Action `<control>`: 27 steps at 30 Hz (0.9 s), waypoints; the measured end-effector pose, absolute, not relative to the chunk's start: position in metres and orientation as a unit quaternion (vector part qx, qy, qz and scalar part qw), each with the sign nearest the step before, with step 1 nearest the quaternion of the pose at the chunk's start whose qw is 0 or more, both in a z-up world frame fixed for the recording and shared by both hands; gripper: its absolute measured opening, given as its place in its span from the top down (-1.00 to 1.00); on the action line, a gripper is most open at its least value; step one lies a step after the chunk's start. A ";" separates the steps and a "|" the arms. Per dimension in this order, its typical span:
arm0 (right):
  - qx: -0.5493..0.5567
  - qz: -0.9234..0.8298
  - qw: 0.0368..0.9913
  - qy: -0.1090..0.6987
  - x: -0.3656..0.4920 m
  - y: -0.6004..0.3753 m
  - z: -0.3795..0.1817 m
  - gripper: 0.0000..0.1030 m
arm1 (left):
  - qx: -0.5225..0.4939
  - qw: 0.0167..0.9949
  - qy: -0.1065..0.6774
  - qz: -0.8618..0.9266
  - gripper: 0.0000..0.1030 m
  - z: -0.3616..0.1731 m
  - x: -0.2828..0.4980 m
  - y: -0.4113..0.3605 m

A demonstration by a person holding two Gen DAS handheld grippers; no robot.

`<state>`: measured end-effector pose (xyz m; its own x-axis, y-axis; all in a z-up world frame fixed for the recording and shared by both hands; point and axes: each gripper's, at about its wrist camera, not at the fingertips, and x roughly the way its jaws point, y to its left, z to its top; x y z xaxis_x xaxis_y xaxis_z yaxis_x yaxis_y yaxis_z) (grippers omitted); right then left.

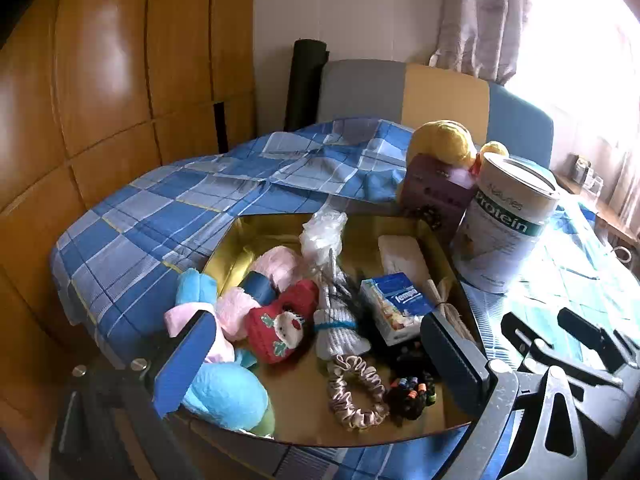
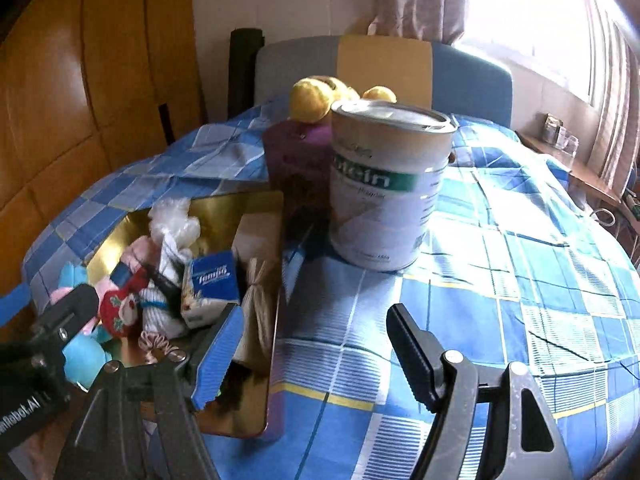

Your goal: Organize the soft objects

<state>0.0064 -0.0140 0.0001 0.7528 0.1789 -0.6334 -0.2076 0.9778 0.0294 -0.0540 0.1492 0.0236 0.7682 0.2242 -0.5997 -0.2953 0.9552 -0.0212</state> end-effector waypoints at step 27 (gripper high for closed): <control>-0.025 0.111 0.935 0.337 0.005 -0.010 0.001 -0.45 | -0.063 0.937 0.311 0.145 -0.99 0.024 -0.056 0.154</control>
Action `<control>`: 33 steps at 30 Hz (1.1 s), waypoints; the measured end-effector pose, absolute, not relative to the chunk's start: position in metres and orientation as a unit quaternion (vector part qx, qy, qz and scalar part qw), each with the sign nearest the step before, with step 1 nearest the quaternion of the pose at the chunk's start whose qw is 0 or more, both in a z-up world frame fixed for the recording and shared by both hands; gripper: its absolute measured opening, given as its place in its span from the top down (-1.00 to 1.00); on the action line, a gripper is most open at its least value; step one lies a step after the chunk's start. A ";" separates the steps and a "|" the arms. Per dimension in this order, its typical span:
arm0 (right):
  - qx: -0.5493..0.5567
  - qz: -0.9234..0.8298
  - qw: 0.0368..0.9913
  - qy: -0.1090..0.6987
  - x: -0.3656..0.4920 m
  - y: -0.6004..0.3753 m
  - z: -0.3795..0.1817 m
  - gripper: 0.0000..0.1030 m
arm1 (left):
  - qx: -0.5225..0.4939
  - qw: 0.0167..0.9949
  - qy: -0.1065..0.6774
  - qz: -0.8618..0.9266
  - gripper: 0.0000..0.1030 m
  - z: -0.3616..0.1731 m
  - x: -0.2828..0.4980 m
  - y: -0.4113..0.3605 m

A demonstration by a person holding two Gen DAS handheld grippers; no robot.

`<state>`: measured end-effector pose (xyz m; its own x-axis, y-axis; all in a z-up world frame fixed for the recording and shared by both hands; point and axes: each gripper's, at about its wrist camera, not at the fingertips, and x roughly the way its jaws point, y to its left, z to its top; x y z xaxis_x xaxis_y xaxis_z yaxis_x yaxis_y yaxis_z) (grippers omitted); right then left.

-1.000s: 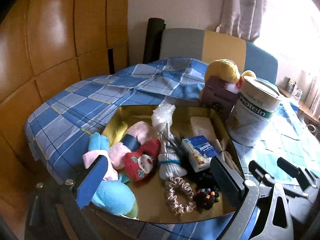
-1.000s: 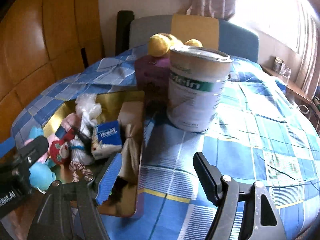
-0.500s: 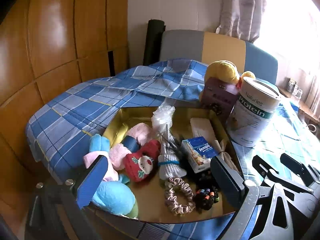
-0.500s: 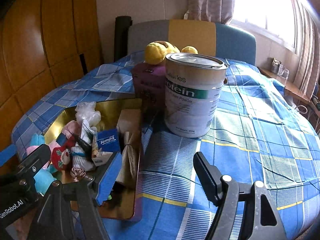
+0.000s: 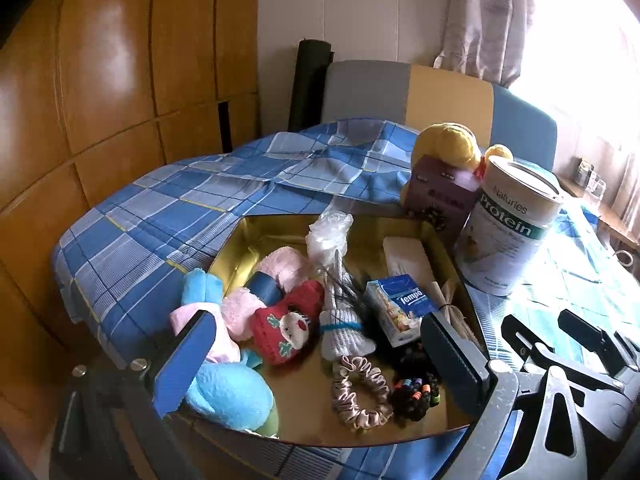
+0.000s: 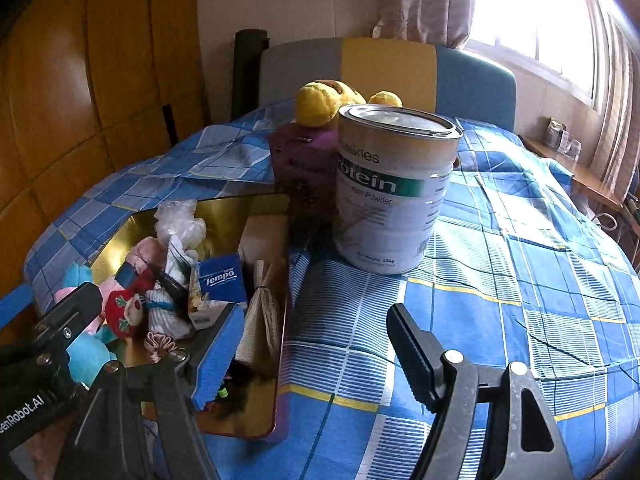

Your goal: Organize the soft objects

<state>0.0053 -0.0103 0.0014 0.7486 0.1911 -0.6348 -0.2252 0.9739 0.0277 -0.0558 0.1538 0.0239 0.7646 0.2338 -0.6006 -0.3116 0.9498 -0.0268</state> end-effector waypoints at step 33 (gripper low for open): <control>-0.025 0.114 0.934 0.339 0.005 -0.010 0.000 -0.45 | -0.064 0.935 0.317 0.143 -0.99 0.023 -0.056 0.153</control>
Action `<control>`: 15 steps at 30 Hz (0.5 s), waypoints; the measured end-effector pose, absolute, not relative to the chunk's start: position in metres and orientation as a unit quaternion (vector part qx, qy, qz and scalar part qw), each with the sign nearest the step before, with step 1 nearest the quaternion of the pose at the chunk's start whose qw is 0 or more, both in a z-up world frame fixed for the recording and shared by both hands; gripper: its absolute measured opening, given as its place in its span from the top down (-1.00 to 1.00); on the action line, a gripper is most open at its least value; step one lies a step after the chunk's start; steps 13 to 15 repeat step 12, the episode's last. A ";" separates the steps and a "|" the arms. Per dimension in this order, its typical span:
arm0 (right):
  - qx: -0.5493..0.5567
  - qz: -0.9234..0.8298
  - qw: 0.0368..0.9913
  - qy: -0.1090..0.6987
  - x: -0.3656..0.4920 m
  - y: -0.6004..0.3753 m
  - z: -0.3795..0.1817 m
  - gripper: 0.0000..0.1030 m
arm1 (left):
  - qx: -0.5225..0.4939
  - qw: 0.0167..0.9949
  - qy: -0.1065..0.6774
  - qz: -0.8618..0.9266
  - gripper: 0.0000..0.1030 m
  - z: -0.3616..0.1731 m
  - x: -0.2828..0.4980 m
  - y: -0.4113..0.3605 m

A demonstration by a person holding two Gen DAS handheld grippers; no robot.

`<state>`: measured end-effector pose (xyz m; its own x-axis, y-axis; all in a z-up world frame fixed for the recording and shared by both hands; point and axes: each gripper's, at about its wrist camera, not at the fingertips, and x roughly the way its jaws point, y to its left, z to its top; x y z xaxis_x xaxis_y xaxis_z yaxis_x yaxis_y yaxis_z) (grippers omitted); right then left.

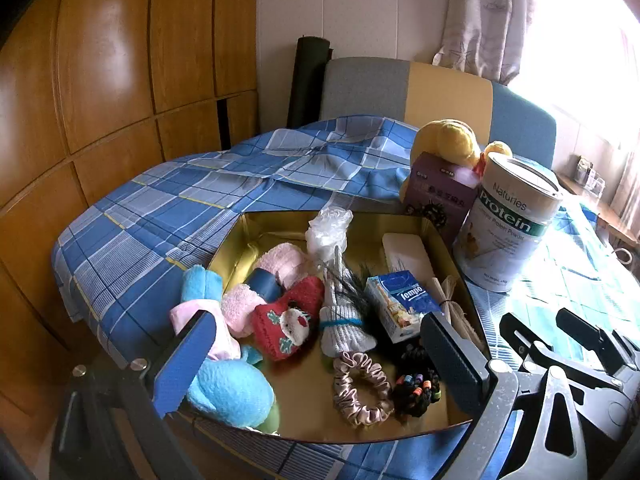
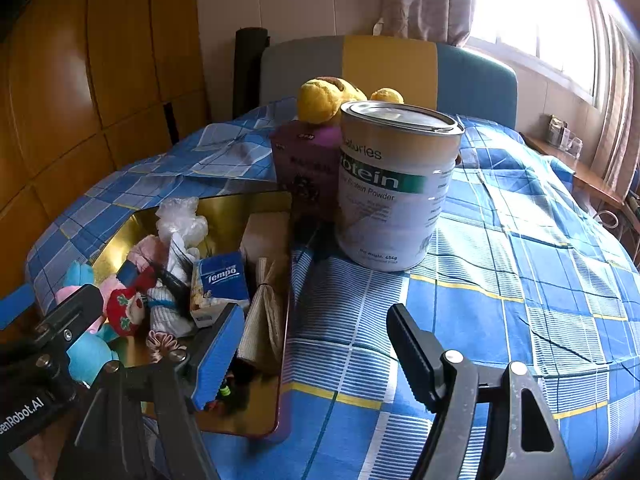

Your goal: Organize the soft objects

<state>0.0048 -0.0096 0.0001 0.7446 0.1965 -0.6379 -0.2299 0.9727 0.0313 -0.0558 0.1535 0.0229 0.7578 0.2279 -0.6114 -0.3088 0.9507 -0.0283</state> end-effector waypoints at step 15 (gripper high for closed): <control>-0.019 0.112 0.932 0.343 0.007 -0.011 -0.002 -0.45 | -0.059 0.937 0.313 0.141 -0.99 0.022 -0.057 0.154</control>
